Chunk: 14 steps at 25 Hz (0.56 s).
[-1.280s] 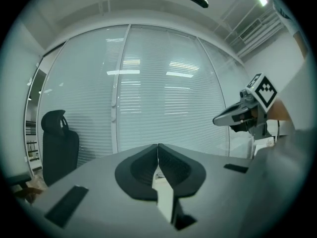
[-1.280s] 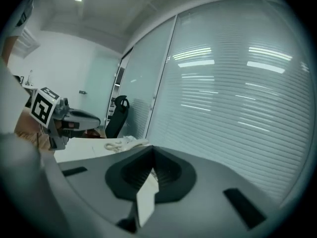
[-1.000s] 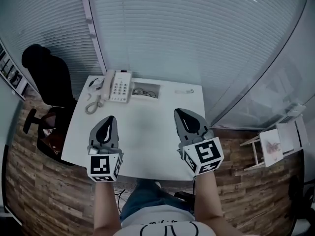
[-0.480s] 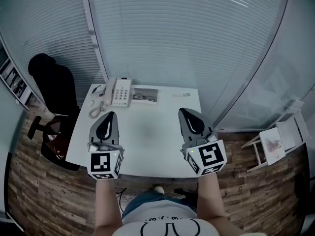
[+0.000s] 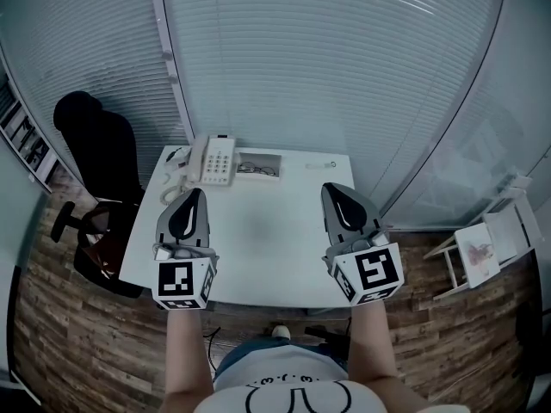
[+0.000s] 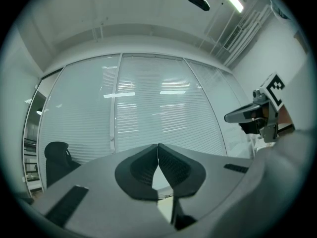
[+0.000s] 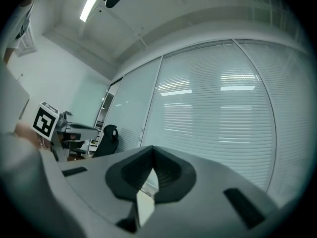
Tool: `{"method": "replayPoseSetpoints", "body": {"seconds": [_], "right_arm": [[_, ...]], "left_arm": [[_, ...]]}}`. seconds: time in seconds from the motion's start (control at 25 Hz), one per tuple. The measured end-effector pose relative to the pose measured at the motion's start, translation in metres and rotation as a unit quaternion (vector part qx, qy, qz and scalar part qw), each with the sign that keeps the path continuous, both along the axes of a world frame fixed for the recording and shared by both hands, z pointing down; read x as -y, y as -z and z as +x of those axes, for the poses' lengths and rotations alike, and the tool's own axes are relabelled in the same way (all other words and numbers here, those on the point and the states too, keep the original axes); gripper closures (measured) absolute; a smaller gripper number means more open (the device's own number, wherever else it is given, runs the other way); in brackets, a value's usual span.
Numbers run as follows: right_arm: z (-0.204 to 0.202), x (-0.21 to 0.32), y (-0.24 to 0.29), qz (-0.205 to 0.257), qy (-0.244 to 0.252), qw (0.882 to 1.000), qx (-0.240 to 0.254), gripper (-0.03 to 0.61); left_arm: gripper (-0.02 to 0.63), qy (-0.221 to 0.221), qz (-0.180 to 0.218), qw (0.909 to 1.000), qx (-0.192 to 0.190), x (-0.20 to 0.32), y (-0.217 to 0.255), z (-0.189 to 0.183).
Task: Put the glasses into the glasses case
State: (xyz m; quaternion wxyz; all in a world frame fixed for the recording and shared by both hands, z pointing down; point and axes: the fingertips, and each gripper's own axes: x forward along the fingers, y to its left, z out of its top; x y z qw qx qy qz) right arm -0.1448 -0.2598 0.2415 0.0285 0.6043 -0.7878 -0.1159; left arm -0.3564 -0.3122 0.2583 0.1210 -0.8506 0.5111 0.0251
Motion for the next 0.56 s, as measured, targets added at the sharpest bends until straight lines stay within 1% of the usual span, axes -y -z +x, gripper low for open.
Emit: {"method": "replayPoseSetpoints", "body": {"seconds": [0.2, 0.56], "right_arm": [[-0.007, -0.007, 0.004, 0.012, -0.005, 1.0, -0.007, 0.569], [-0.012, -0.016, 0.01, 0.021, -0.013, 0.999, -0.021, 0.569]], "left_arm": [[0.597, -0.006, 0.004, 1.0, -0.001, -0.002, 0.005, -0.002], [0.597, -0.024, 0.001, 0.9997, 0.004, -0.005, 0.004, 0.005]]}}
